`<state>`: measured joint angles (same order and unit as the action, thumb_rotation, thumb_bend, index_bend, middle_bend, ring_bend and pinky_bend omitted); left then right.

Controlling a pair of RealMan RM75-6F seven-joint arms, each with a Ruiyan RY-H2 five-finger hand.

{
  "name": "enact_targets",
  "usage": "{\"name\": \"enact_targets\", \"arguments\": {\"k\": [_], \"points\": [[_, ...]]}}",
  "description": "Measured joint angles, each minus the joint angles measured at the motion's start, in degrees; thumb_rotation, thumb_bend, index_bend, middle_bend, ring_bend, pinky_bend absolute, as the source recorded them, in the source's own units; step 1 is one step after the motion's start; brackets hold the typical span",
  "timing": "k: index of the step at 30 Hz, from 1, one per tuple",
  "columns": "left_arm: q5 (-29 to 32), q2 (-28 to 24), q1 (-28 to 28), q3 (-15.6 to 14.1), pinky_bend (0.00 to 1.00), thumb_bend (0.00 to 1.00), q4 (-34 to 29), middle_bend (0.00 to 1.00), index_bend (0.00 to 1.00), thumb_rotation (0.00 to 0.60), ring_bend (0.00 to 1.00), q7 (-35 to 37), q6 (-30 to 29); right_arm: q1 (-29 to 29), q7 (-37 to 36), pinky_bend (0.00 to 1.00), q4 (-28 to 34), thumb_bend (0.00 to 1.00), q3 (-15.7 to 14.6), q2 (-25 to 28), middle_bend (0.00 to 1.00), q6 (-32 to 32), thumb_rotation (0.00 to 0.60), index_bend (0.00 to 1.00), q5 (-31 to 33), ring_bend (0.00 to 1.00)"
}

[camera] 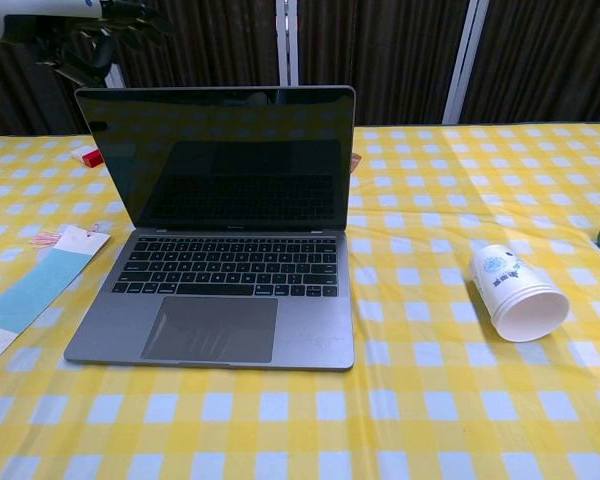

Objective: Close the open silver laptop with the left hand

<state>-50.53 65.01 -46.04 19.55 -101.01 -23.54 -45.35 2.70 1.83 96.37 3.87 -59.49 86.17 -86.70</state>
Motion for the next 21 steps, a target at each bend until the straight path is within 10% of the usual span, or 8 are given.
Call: {"name": "enact_targets", "arguments": {"k": [21], "points": [[-3.0,-6.4,0.7,-3.6,0.38,1.00,-4.9,0.33,0.21,0.600,0.32,12.6,7.3,0.2,0.8,0.00,0.1,0.00,0.1,-0.3,0.00,-0.3,0.600,0.00,0.5,0.00]]}}
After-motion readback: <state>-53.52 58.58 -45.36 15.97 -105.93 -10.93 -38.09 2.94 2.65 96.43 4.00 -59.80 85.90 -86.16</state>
